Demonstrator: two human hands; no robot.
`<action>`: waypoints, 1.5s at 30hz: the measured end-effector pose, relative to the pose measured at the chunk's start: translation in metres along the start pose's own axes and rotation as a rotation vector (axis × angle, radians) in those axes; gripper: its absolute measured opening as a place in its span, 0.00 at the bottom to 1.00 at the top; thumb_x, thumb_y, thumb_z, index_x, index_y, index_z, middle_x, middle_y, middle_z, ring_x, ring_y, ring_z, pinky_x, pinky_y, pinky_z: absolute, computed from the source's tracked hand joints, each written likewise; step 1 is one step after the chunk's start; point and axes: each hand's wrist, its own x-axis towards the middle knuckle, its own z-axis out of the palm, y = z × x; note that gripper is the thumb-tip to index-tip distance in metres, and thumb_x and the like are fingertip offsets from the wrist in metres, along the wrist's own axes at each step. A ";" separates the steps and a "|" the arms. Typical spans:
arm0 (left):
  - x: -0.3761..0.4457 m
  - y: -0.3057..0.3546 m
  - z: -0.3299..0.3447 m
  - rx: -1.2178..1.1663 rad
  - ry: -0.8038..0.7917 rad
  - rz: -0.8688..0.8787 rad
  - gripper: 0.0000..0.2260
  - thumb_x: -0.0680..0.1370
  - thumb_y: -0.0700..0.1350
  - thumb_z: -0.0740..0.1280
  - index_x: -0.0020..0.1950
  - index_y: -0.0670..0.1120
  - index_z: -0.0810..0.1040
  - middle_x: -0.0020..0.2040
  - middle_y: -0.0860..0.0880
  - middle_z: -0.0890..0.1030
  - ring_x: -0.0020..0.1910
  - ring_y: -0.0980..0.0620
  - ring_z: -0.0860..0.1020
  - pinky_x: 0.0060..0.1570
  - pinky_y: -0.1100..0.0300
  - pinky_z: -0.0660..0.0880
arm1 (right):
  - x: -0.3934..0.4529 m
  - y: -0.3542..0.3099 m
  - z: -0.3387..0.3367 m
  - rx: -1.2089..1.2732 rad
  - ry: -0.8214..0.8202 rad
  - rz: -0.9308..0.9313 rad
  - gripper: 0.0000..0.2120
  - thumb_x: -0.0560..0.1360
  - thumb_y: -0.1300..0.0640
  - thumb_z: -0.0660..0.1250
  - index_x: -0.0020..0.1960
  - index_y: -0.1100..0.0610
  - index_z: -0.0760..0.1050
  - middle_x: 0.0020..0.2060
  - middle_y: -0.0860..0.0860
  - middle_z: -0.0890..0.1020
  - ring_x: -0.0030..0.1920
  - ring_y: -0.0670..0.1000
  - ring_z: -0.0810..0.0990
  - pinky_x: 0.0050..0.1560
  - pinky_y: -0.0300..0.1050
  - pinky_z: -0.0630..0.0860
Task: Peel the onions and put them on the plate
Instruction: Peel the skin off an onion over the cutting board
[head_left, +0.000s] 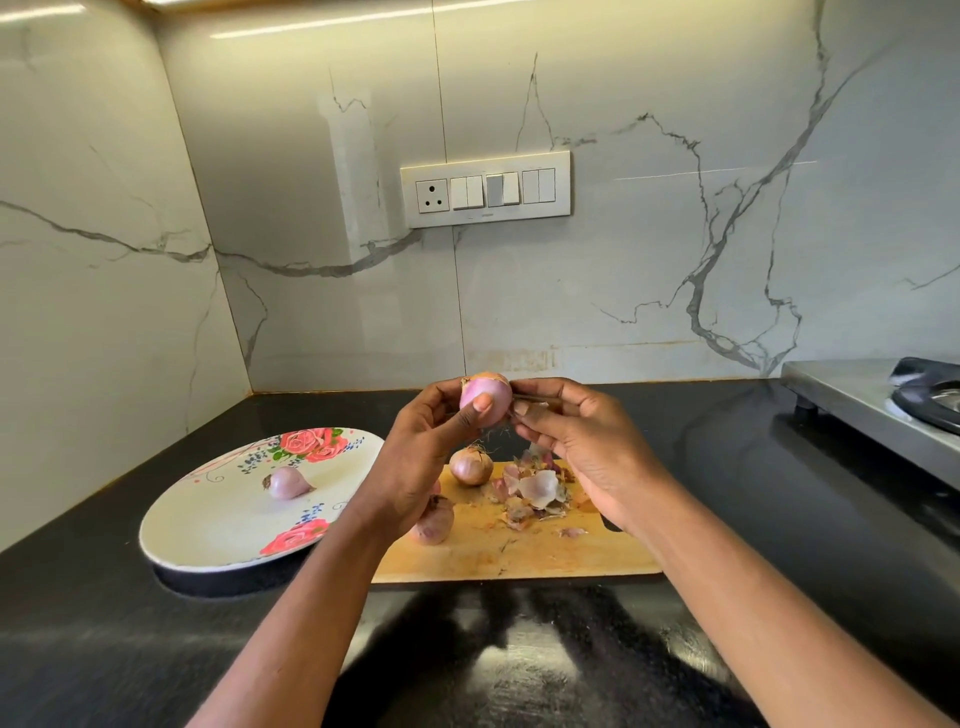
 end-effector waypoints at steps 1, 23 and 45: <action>0.000 0.000 0.000 0.007 -0.001 -0.001 0.20 0.73 0.53 0.70 0.63 0.47 0.79 0.55 0.52 0.85 0.57 0.54 0.83 0.58 0.60 0.78 | 0.000 0.000 -0.001 -0.035 0.006 -0.010 0.11 0.75 0.67 0.72 0.56 0.58 0.84 0.51 0.53 0.87 0.54 0.51 0.86 0.50 0.39 0.81; 0.000 0.002 -0.007 0.258 0.108 0.086 0.28 0.68 0.54 0.75 0.67 0.52 0.77 0.60 0.55 0.82 0.58 0.59 0.81 0.53 0.65 0.79 | -0.001 0.010 -0.011 -1.001 -0.063 -0.273 0.06 0.80 0.58 0.69 0.54 0.51 0.84 0.46 0.44 0.81 0.45 0.40 0.79 0.42 0.26 0.70; 0.002 -0.005 -0.007 0.407 -0.031 0.144 0.25 0.72 0.42 0.79 0.67 0.54 0.79 0.60 0.55 0.83 0.59 0.55 0.82 0.63 0.52 0.79 | 0.001 0.004 -0.016 -0.912 0.056 -0.701 0.08 0.74 0.59 0.76 0.53 0.56 0.86 0.45 0.48 0.86 0.44 0.43 0.84 0.44 0.43 0.82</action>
